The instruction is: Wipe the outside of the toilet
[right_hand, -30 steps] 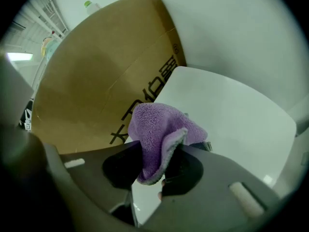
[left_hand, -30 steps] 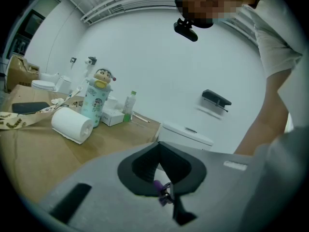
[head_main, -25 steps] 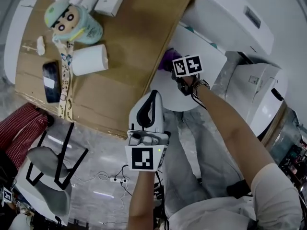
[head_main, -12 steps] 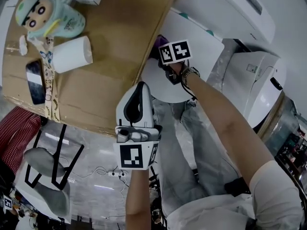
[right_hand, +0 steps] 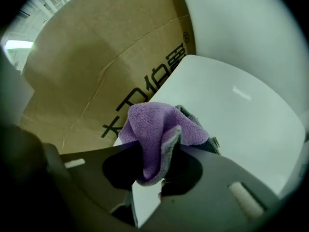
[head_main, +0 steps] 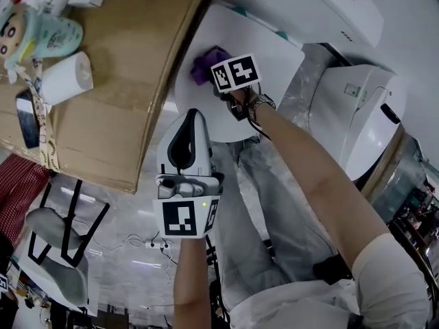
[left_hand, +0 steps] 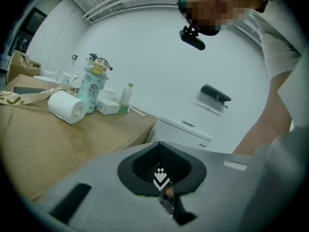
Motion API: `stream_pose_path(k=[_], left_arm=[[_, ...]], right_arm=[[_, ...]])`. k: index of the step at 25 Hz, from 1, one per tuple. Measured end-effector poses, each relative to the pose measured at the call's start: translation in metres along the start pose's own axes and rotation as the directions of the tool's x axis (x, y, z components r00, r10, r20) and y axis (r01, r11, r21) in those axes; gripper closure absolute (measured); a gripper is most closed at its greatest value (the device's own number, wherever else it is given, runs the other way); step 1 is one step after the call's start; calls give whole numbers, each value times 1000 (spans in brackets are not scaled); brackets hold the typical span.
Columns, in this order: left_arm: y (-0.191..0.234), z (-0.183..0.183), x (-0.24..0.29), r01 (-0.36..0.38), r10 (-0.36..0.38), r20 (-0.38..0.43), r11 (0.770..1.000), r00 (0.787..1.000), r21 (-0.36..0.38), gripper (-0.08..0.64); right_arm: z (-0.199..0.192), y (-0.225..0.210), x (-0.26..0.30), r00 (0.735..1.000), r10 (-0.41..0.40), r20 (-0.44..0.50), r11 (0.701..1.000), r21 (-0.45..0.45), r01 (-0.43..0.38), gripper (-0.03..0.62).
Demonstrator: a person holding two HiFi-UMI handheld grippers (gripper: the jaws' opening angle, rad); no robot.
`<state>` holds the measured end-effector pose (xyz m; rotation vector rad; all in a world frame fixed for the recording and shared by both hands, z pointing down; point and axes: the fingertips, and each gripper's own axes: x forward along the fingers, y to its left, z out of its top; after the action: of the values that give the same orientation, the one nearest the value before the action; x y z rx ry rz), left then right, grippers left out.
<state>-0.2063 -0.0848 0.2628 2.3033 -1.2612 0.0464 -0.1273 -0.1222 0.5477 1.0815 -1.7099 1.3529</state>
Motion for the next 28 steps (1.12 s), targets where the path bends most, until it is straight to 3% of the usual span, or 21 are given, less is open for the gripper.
stream_pose_path(k=[17, 28], left_arm=[[-88, -33, -13, -134, 135, 45, 991, 990, -20, 554], [-126, -52, -29, -168, 169, 33, 985, 985, -50, 554]], right_arm=[[-100, -88, -63, 998, -16, -56, 1000, -21, 14, 503], [-157, -147, -97, 996, -52, -75, 998, 26, 54, 503]])
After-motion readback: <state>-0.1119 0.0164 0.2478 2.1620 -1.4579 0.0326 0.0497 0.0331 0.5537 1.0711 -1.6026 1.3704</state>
